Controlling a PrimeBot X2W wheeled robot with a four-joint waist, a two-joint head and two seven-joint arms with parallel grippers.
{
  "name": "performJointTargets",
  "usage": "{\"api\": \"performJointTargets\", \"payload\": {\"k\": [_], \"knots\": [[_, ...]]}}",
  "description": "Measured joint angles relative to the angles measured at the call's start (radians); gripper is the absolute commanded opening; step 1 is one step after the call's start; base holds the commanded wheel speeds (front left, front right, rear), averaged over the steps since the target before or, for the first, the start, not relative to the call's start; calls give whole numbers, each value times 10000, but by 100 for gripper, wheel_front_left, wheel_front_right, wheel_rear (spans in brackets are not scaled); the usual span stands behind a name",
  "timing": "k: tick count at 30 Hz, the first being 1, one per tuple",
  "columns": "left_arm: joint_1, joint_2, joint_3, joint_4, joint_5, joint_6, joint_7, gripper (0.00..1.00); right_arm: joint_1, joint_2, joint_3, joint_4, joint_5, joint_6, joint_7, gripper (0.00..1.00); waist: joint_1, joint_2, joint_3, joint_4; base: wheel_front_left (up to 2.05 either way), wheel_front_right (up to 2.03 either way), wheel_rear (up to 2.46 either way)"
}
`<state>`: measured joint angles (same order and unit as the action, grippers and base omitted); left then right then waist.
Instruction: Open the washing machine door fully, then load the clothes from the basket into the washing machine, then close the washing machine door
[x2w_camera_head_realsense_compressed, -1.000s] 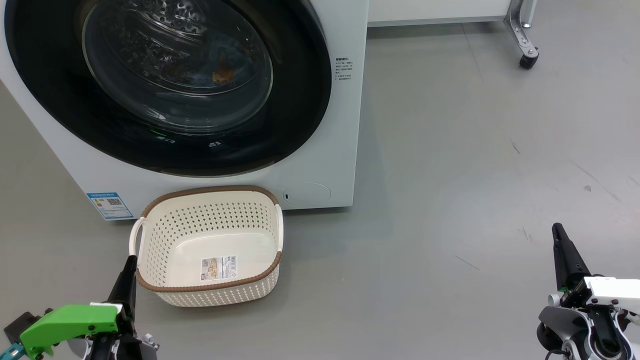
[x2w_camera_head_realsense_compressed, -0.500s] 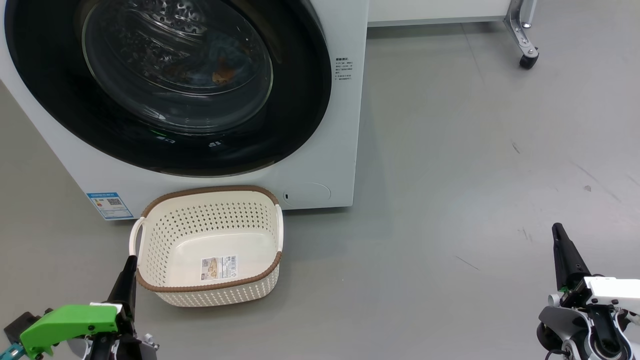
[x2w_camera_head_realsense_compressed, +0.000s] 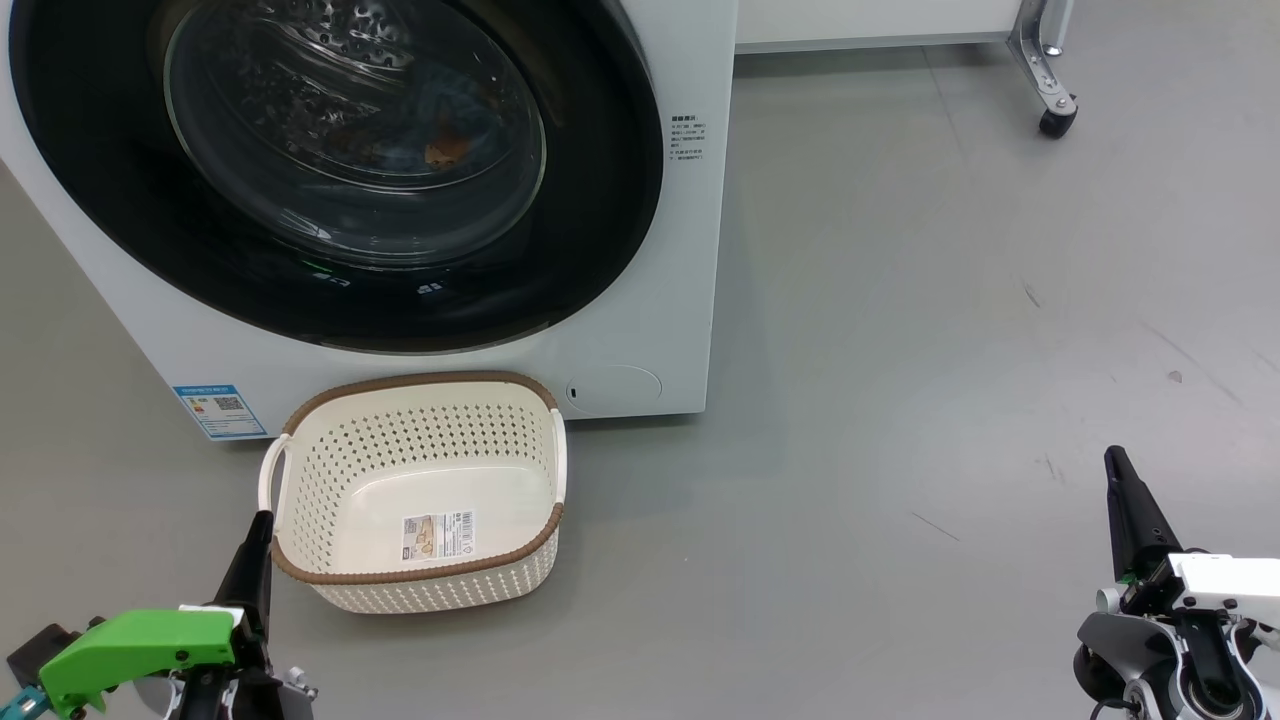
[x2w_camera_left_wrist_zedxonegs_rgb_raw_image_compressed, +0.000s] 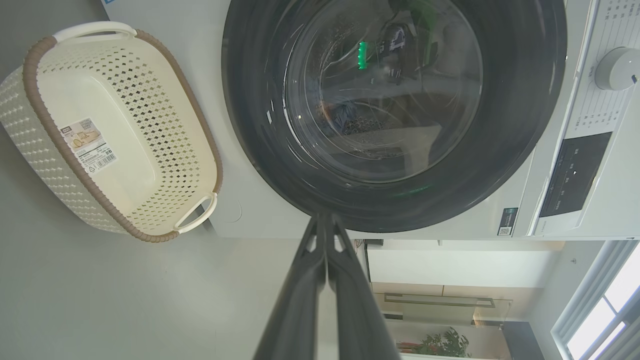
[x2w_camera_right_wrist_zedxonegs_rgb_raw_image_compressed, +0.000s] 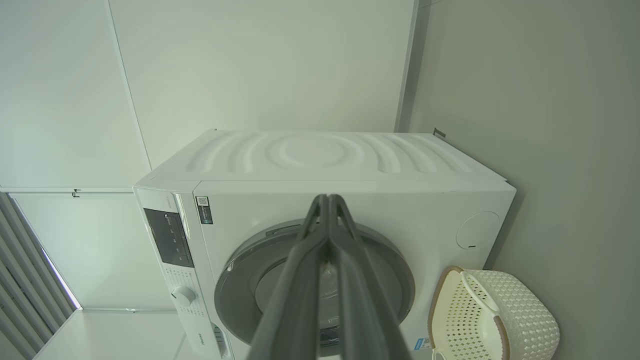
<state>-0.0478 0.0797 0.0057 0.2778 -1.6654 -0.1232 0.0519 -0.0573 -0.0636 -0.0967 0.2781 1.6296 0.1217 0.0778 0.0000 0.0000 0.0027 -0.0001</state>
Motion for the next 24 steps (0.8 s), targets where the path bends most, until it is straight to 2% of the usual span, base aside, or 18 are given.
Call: {"api": "performJointTargets", "payload": {"k": [24], "knots": [[-89, -2, 27, 10, 0, -6, 2, 0, -1, 6, -12, -2, 0, 0, 42, 0, 0, 0, 0, 1, 0, 0, 0]]}}
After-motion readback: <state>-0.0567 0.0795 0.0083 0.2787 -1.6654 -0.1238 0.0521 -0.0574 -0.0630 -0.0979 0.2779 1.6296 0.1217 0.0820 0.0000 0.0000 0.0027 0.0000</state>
